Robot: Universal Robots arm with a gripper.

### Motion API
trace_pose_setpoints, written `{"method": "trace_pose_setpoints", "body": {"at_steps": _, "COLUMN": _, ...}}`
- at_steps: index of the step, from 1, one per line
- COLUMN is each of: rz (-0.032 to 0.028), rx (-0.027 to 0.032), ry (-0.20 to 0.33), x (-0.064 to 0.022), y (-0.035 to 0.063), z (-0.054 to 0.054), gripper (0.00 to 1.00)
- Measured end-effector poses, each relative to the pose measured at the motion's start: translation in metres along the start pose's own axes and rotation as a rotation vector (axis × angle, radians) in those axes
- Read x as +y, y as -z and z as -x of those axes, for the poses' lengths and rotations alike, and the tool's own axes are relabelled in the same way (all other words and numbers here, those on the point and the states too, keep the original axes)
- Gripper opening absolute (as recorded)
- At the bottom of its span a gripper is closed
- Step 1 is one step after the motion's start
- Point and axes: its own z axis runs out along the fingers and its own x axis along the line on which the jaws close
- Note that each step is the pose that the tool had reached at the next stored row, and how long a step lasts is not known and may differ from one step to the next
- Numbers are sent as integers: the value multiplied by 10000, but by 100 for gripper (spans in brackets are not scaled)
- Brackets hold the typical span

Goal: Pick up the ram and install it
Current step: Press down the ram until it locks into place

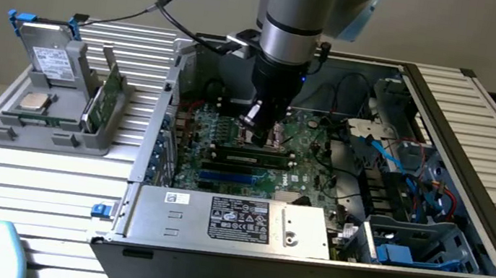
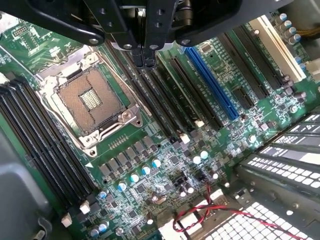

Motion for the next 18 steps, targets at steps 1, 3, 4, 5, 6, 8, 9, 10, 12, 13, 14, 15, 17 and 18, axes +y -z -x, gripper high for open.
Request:
{"method": "trace_pose_setpoints", "body": {"at_steps": 1, "rz": -4, "rx": -12, "ry": -105, "x": 0, "y": 0, "z": 0, "gripper": 11}}
{"method": "trace_pose_setpoints", "body": {"at_steps": 3, "rz": -13, "rx": -34, "ry": -306, "x": 0, "y": 0, "z": 0, "gripper": 11}}
{"method": "trace_pose_setpoints", "body": {"at_steps": 4, "rz": -18, "rx": -45, "ry": -400, "x": 0, "y": 0, "z": 0, "gripper": 11}}
{"method": "trace_pose_setpoints", "body": {"at_steps": 5, "rz": -23, "rx": -57, "ry": -496, "x": 0, "y": 0, "z": 0, "gripper": 11}}
{"method": "trace_pose_setpoints", "body": {"at_steps": 6, "rz": -27, "rx": -68, "ry": -593, "x": 0, "y": 0, "z": 0, "gripper": 11}}
{"method": "trace_pose_setpoints", "body": {"at_steps": 8, "rz": -38, "rx": -93, "ry": -798, "x": 0, "y": 0, "z": 0, "gripper": 11}}
{"method": "trace_pose_setpoints", "body": {"at_steps": 9, "rz": -42, "rx": -103, "ry": -891, "x": 0, "y": 0, "z": 0, "gripper": 11}}
{"method": "trace_pose_setpoints", "body": {"at_steps": 10, "rz": -46, "rx": -114, "ry": -996, "x": 0, "y": 0, "z": 0, "gripper": 11}}
{"method": "trace_pose_setpoints", "body": {"at_steps": 12, "rz": -54, "rx": -134, "ry": -1204, "x": 0, "y": 0, "z": 0, "gripper": 11}}
{"method": "trace_pose_setpoints", "body": {"at_steps": 13, "rz": -57, "rx": -143, "ry": -1309, "x": 0, "y": 0, "z": 0, "gripper": 11}}
{"method": "trace_pose_setpoints", "body": {"at_steps": 14, "rz": -61, "rx": -153, "ry": -1422, "x": 0, "y": 0, "z": 0, "gripper": 11}}
{"method": "trace_pose_setpoints", "body": {"at_steps": 15, "rz": -64, "rx": -162, "ry": -1531, "x": 0, "y": 0, "z": 0, "gripper": 11}}
{"method": "trace_pose_setpoints", "body": {"at_steps": 17, "rz": -71, "rx": -182, "ry": -1742, "x": 0, "y": 0, "z": 0, "gripper": 11}}
{"method": "trace_pose_setpoints", "body": {"at_steps": 18, "rz": -76, "rx": -192, "ry": -1844, "x": 0, "y": 0, "z": 0, "gripper": 11}}
